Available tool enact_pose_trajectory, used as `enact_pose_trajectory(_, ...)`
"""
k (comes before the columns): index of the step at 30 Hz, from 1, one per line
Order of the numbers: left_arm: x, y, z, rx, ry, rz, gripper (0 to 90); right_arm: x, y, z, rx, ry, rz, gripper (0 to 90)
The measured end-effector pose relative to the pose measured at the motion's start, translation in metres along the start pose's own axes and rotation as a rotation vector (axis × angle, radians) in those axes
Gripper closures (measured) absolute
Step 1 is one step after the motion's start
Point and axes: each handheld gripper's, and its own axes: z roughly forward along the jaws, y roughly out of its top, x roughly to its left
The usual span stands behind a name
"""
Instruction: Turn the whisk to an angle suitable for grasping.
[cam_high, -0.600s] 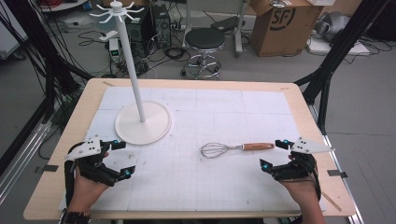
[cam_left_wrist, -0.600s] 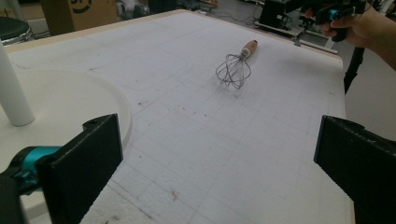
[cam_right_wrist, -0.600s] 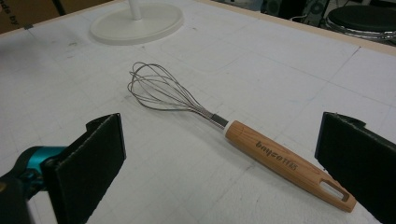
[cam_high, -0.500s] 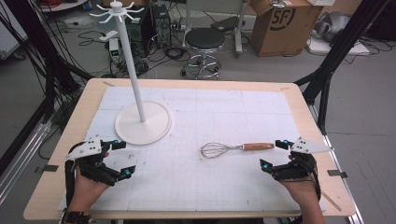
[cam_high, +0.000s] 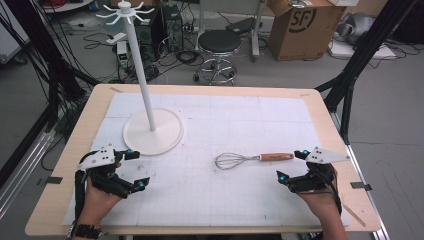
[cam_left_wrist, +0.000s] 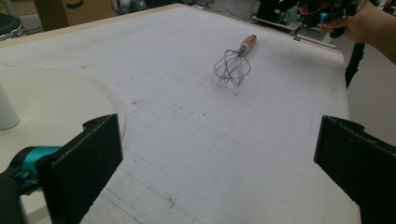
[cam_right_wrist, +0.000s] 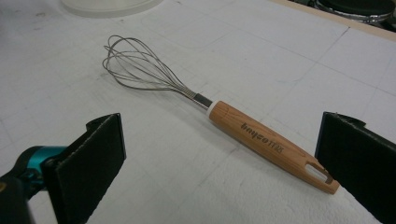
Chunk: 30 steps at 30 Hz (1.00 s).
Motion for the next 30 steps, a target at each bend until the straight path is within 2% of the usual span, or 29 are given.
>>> enact_pose_trajectory(3,0.001,0.0,0.0,-0.001,-0.003,0.001,1.7,-0.003,0.007,0.011,0.061,-0.001,-0.023,0.6)
enact_pose_trajectory(4,0.002,-0.001,0.001,0.0,-0.002,-0.001,1.7,-0.003,0.007,0.011,0.061,-0.001,-0.023,0.6)
enact_pose_trajectory(5,0.003,-0.001,0.001,0.001,-0.001,0.001,1.7,-0.003,0.013,0.018,0.105,-0.011,-0.056,0.6)
enact_pose_trajectory(6,0.003,-0.002,0.001,0.002,0.001,-0.002,1.7,-0.003,0.013,0.018,0.105,-0.011,-0.056,0.6)
enact_pose_trajectory(8,0.005,-0.003,0.002,0.006,-0.001,-0.005,1.7,-0.004,0.02,0.03,0.144,-0.026,-0.092,0.6)
enact_pose_trajectory(9,0.005,-0.004,0.003,0.009,-0.002,-0.005,1.7,-0.004,0.02,0.03,0.144,-0.026,-0.092,0.6)
enact_pose_trajectory(10,0.005,-0.004,0.003,0.01,-0.002,-0.004,1.7,-0.006,0.023,0.038,0.175,-0.022,-0.095,0.7)
enact_pose_trajectory(13,0.005,-0.004,0.003,0.004,-0.002,-0.005,1.7,-0.008,0.027,0.047,0.203,-0.015,-0.102,1.4)
enact_pose_trajectory(14,0.005,-0.004,0.003,0.001,-0.004,-0.005,1.7,-0.01,0.031,0.055,0.234,-0.012,-0.122,1.5)
enact_pose_trajectory(16,0.005,-0.003,0.002,-0.002,-0.006,-0.006,1.7,-0.011,0.033,0.059,0.25,-0.011,-0.128,1.5)
enact_pose_trajectory(18,0.006,-0.003,0.003,-0.002,-0.008,-0.008,1.7,-0.015,0.037,0.069,0.299,-0.013,-0.133,1.6)
enact_pose_trajectory(21,0.006,-0.004,0.004,0.002,-0.01,-0.008,1.7,-0.017,0.035,0.08,0.348,-0.014,-0.129,3.6)
enact_pose_trajectory(22,0.005,-0.004,0.005,0.003,-0.011,-0.009,1.7,-0.017,0.035,0.08,0.348,-0.014,-0.129,3.6)
enact_pose_trajectory(23,0.005,-0.004,0.005,0.006,-0.011,-0.007,1.7,-0.017,0.033,0.088,0.387,-0.02,-0.148,3.6)
enact_pose_trajectory(24,0.005,-0.005,0.006,0.01,-0.012,-0.007,1.7,-0.017,0.032,0.091,0.4,-0.018,-0.146,3.8)
enact_pose_trajectory(28,0.005,-0.005,0.007,0.013,-0.014,-0.008,1.7,-0.015,0.032,0.096,0.419,-0.013,-0.156,5.8)
enact_pose_trajectory(29,0.005,-0.005,0.007,0.014,-0.014,-0.006,1.7,-0.016,0.031,0.099,0.438,-0.01,-0.164,12.6)
enact_pose_trajectory(30,0.005,-0.005,0.006,0.016,-0.014,-0.004,1.7,-0.016,0.031,0.099,0.438,-0.01,-0.164,12.6)
